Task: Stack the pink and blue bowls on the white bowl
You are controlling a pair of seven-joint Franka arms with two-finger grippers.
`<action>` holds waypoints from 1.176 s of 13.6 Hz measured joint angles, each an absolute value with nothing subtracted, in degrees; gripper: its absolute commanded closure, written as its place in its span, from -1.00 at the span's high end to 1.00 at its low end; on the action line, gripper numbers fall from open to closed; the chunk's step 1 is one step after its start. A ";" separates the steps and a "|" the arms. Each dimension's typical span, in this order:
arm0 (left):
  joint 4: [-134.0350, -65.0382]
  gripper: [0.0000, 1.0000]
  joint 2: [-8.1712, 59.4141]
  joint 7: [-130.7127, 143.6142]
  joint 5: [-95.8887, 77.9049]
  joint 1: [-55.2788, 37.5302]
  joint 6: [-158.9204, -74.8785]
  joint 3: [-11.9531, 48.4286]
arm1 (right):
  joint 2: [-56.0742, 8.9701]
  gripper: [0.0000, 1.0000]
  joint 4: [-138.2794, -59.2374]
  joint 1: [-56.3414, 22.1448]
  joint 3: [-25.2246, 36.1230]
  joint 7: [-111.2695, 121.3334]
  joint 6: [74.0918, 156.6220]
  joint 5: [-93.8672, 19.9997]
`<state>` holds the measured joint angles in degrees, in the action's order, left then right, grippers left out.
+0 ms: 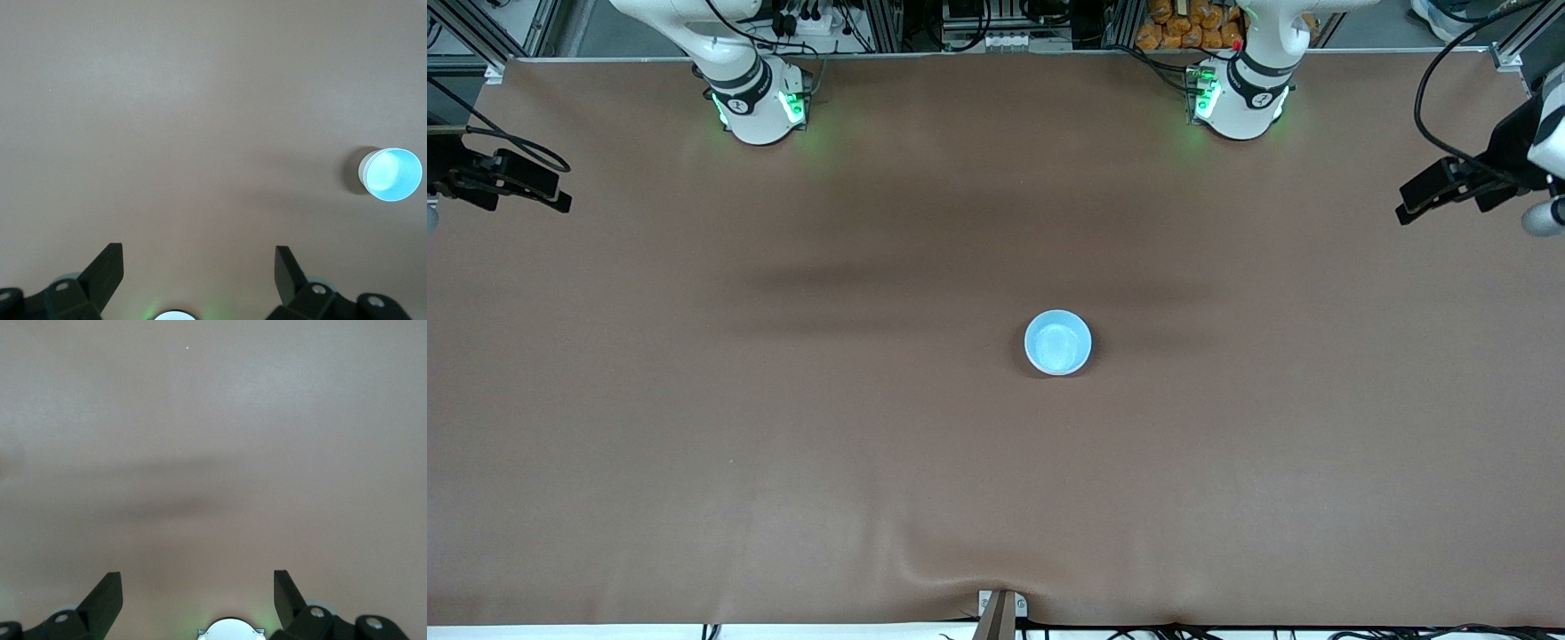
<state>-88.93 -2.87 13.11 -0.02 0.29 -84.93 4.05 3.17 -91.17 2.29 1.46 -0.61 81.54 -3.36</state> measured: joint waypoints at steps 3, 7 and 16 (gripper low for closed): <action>-88.93 1.00 -3.33 13.11 -0.02 0.28 -84.69 4.07 | 3.15 1.00 -91.17 2.29 1.46 -0.64 81.54 -3.36; -88.91 1.00 -3.36 13.11 -0.02 0.28 -84.69 4.07 | 3.11 1.00 -91.17 2.29 1.46 -0.65 81.54 -3.36; -88.90 1.00 -3.36 13.11 -0.02 -0.02 -84.69 5.16 | 3.08 1.00 -91.17 2.29 1.44 -0.66 81.54 -3.36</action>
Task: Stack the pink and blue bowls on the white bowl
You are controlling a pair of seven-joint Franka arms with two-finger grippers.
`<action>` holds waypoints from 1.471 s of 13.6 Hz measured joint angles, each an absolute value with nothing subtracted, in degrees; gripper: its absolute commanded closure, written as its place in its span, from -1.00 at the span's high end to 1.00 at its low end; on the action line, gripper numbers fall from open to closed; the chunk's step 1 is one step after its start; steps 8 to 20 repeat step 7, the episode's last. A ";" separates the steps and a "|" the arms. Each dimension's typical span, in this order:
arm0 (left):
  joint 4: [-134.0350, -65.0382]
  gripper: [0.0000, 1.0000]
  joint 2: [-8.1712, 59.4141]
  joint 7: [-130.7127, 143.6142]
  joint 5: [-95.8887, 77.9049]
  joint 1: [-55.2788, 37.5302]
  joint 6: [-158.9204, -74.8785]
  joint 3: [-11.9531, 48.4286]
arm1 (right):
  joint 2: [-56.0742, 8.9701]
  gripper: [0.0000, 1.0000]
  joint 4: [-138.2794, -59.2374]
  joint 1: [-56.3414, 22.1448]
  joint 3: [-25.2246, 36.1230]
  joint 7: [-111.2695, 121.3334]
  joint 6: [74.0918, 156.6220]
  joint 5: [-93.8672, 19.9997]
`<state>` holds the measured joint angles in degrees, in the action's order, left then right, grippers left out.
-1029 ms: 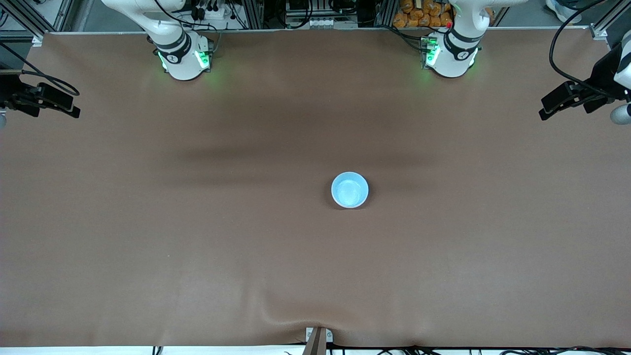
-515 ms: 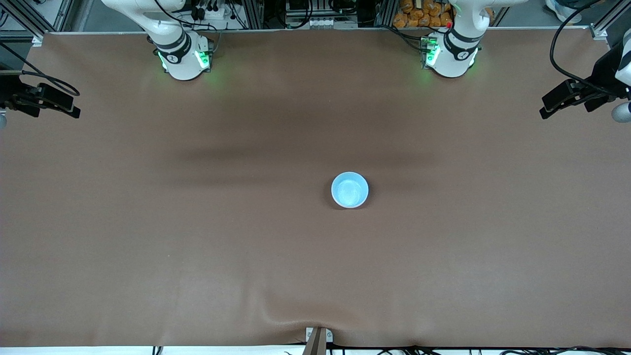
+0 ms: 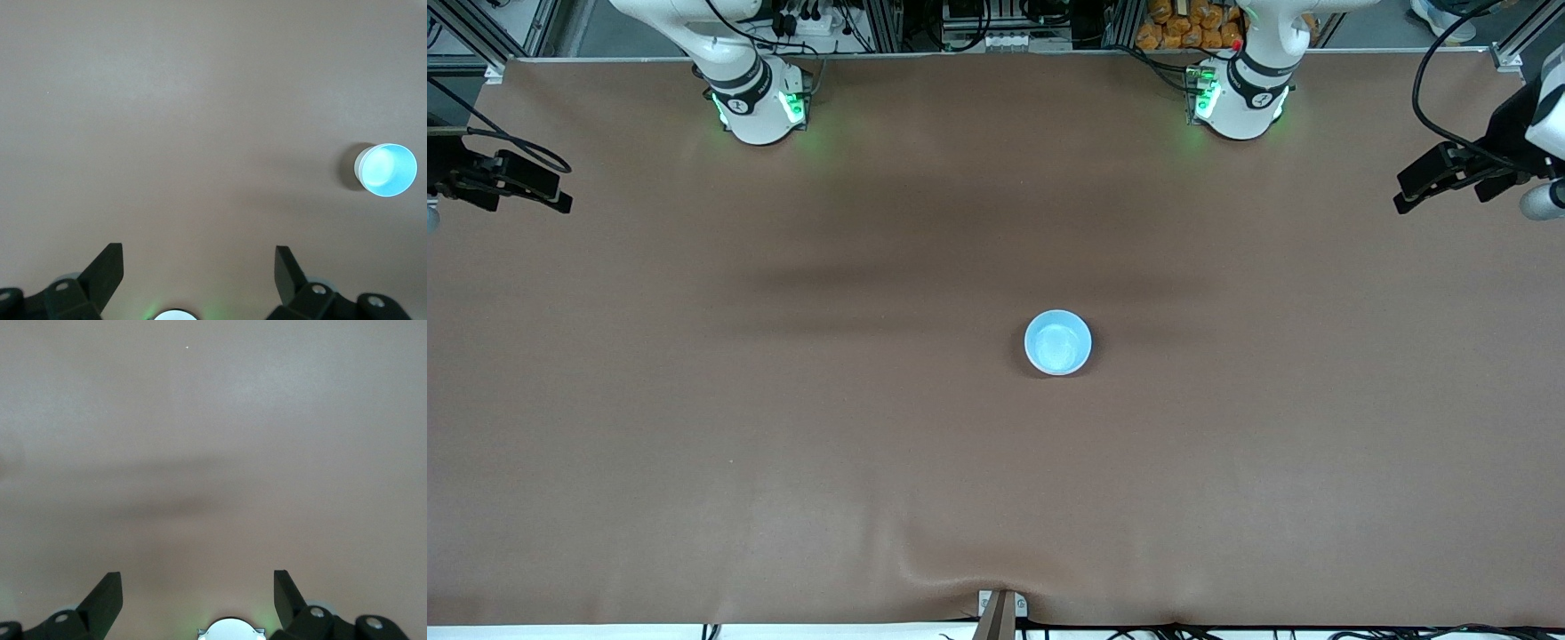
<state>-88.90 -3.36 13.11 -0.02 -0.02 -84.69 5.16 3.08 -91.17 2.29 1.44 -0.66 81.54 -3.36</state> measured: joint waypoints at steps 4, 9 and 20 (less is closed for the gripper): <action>-88.88 1.00 -3.36 12.65 -0.02 -0.05 -84.48 5.64 | 3.08 1.00 -91.17 2.29 1.43 -0.66 81.54 -3.36; -88.88 1.00 -3.36 10.31 -0.02 0.00 -83.77 5.63 | 3.07 1.00 -91.17 2.29 1.42 -0.66 81.54 -3.36; -88.88 1.00 -3.36 10.31 -0.02 0.00 -83.77 5.63 | 3.07 1.00 -91.17 2.29 1.42 -0.66 81.54 -3.36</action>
